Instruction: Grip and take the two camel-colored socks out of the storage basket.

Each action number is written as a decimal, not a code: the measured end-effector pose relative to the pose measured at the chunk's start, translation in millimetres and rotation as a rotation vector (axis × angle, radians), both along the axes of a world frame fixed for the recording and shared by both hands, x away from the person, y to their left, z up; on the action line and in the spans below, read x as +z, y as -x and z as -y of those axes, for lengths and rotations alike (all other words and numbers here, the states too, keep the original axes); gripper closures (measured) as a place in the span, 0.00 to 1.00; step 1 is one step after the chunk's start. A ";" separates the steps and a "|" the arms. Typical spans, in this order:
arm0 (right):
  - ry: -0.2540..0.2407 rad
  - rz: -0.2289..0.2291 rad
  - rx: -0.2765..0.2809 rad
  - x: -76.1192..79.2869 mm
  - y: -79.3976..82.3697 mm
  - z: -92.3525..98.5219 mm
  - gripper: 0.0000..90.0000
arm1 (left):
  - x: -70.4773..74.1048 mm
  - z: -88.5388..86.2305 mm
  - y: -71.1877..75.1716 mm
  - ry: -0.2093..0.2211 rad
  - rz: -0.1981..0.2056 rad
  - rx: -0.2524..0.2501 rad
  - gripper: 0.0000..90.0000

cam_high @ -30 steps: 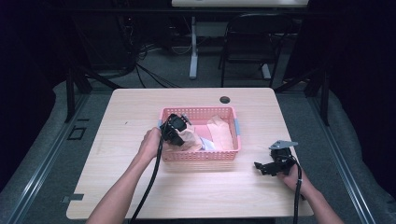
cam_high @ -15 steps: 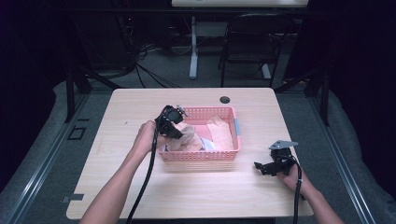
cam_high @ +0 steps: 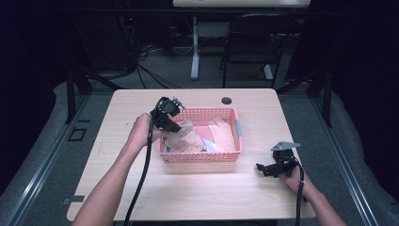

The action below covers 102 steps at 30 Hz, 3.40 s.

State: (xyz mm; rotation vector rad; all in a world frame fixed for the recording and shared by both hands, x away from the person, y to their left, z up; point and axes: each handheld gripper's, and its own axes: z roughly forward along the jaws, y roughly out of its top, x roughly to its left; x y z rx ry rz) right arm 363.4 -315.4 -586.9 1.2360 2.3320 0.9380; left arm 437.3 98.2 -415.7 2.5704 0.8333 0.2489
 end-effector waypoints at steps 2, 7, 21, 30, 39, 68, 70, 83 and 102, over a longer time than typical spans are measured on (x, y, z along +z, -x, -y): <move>0.000 0.000 0.000 0.0 0.0 0.0 0.00 | 7.3 -0.5 0.2 0.001 0.001 -0.007 0.96; 0.000 0.000 0.000 0.0 0.0 0.0 0.00 | 18.8 -0.9 0.8 0.000 0.013 -0.014 0.96; 0.000 0.000 0.000 0.0 0.0 0.0 0.00 | 46.8 -6.1 2.7 -0.007 0.027 -0.022 0.95; 0.000 0.000 0.000 0.0 0.0 0.0 0.00 | 60.6 -22.7 1.0 -0.005 0.024 -0.001 0.95; 0.000 0.001 0.000 -0.1 0.0 0.0 0.00 | 69.3 -46.0 2.2 -0.004 0.032 0.043 0.95; 0.000 0.000 0.000 0.0 0.0 0.0 0.00 | 57.5 -153.6 3.6 -0.009 -0.013 0.260 0.95; 0.000 0.000 0.000 -0.1 0.0 0.0 0.00 | 56.0 -159.2 3.6 -0.012 -0.018 0.270 0.95; 0.000 0.000 0.000 -0.1 0.0 0.0 0.00 | 43.8 -187.5 2.9 -0.017 -0.051 0.335 0.95; -0.001 0.001 -0.001 -0.1 0.0 0.0 0.00 | -1.1 -202.2 -1.7 -0.048 -0.108 0.394 0.95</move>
